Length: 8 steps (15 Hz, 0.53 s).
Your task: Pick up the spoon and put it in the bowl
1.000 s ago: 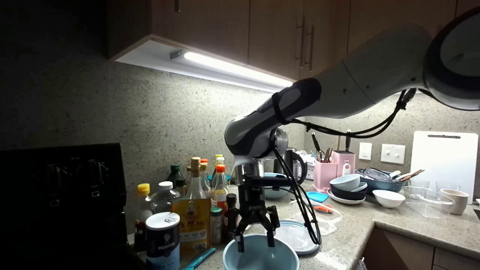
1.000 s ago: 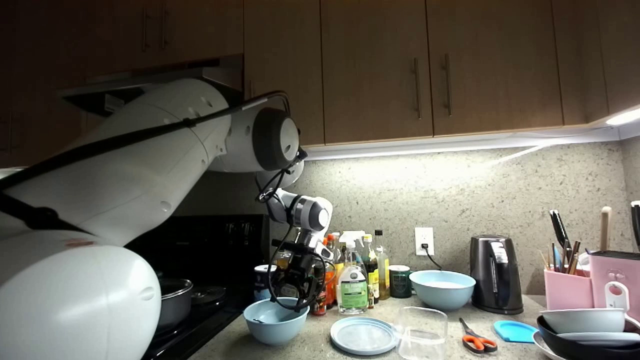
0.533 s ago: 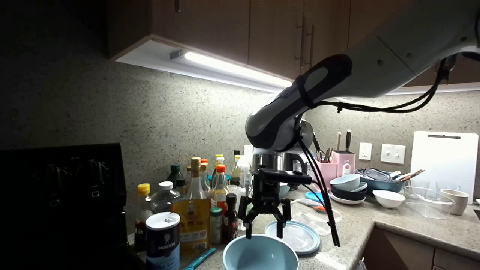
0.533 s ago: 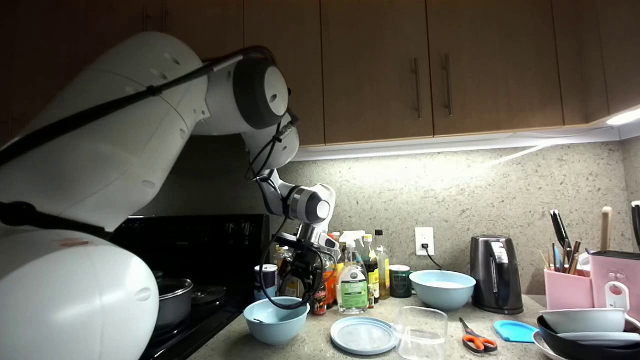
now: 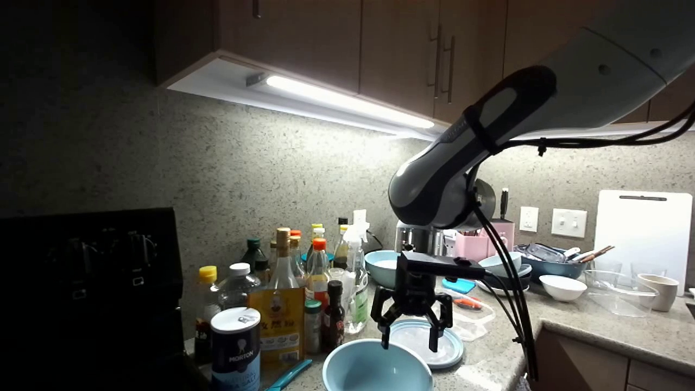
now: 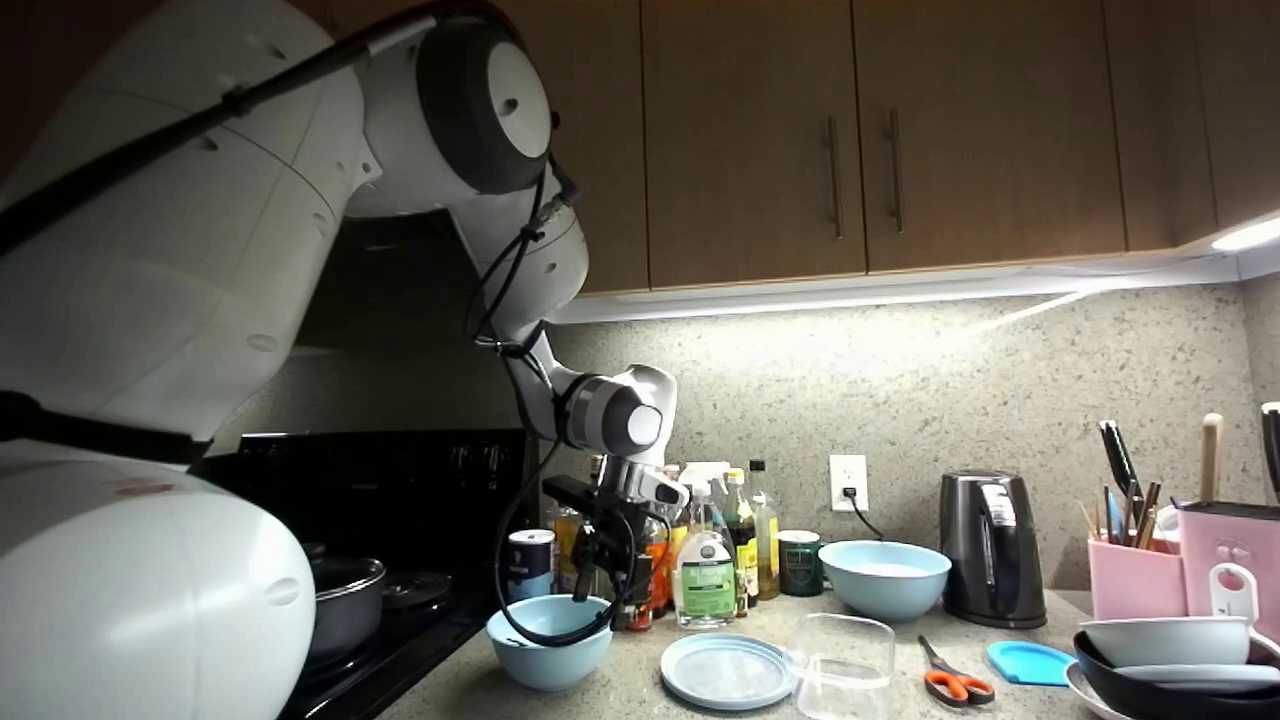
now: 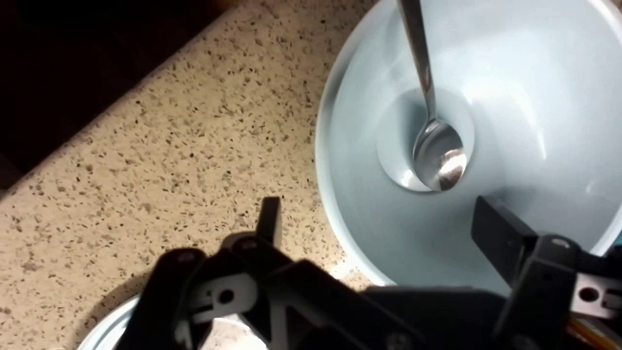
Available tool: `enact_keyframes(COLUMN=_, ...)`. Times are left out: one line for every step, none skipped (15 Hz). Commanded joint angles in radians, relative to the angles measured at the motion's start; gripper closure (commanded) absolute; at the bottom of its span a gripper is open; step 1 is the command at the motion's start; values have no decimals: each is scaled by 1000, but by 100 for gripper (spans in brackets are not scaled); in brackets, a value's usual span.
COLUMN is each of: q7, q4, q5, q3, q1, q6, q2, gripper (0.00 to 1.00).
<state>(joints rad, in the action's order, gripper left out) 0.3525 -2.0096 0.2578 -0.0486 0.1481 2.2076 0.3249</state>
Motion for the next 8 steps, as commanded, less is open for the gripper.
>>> enact_keyframes(q7=68, q4=20, q5=-131, q3=30, q1=14, q6=-83, q2=4, gripper=0)
enact_keyframes(q7=86, q4=23, q5=-188, q3=43, q1=18, q6=-121, q2=4, gripper=0)
enact_keyframes(q7=102, q4=6, q5=-243, q3=61, q1=12, q6=-158, q2=-15, gripper=0)
enact_keyframes(q7=120, q4=5, q5=-298, q3=74, q1=12, q6=-197, q2=-19, gripper=0)
enact_keyframes(q7=135, q4=1, q5=-351, q3=91, q1=8, q6=-239, q2=-26, gripper=0)
enact_keyframes(q7=153, q4=4, q5=-406, q3=107, q1=8, q6=-279, q2=-25, gripper=0)
enact_keyframes(q7=160, q4=20, q5=-444, q3=123, q1=-1, q6=-305, q2=-16, gripper=0)
enact_keyframes(q7=151, q4=24, q5=-453, q3=126, q1=-11, q6=-302, q2=-12, gripper=0)
